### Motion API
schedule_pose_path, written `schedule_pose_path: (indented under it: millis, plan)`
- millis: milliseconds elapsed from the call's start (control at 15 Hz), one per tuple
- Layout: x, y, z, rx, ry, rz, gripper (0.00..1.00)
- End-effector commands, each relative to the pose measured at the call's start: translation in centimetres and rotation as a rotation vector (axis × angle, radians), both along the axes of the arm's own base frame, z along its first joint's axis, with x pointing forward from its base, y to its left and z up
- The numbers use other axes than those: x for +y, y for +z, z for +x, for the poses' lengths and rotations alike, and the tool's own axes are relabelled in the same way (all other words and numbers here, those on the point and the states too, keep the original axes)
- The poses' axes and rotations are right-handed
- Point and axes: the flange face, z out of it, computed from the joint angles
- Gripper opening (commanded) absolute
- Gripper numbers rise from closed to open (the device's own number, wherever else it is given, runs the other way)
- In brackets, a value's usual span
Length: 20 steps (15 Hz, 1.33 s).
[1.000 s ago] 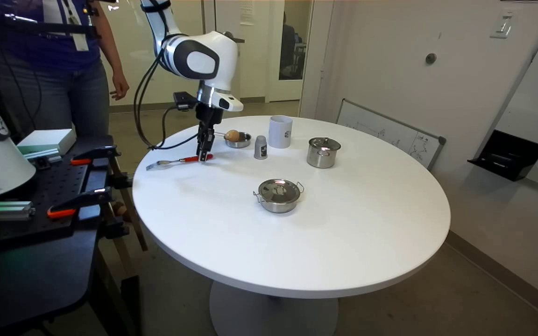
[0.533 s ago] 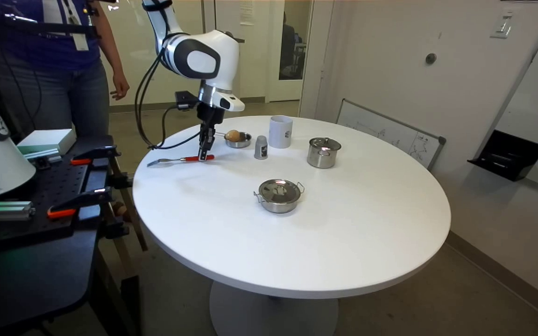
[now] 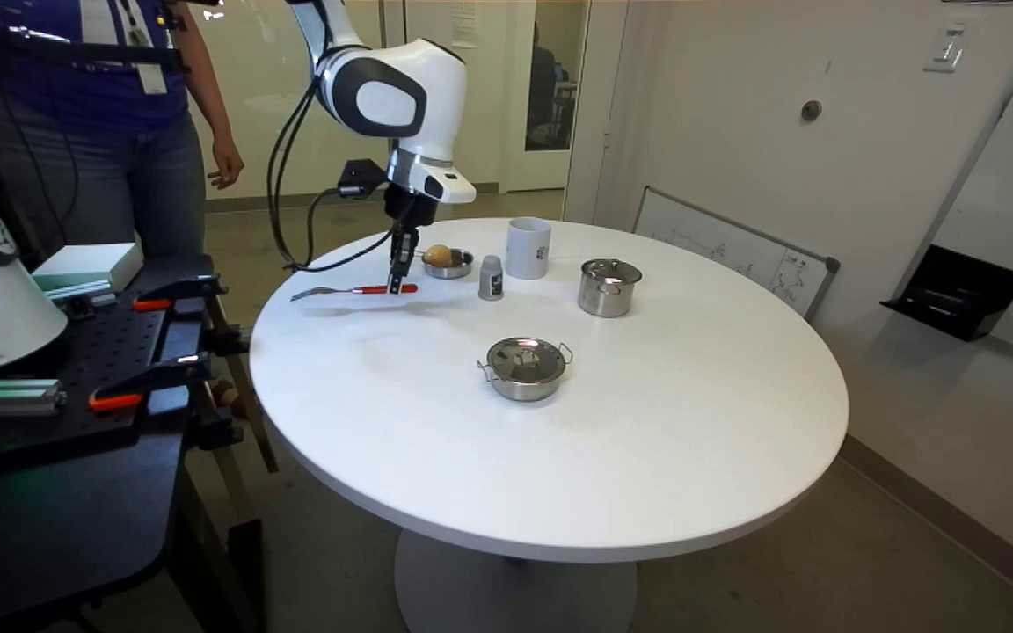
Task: Put the silver lid on top of the pot on the right, move the fork backwards
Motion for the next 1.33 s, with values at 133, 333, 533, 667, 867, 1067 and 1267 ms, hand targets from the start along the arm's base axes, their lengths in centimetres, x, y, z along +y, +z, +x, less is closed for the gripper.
schedule_pose_path:
  millis: [133,333,533,667,867,1067,1267]
  plan:
    - [-2.1,3.6,1.9,-0.048,-0.172,-0.01,0.05]
    - [-3.2,4.2,2.8,-0.094,-0.324,-0.025,0.05]
    - [-4.3,4.5,3.1,-0.131,-0.476,-0.022,0.05]
    - [-5.1,4.6,3.0,-0.145,-0.577,-0.015,0.05]
    - [-6.9,4.8,2.6,-0.18,-0.726,-0.026,0.05]
    - [-9.2,4.8,2.1,-0.224,-0.867,-0.069,0.05]
    - [-10.2,4.0,2.5,-0.212,-0.88,-0.082,0.2]
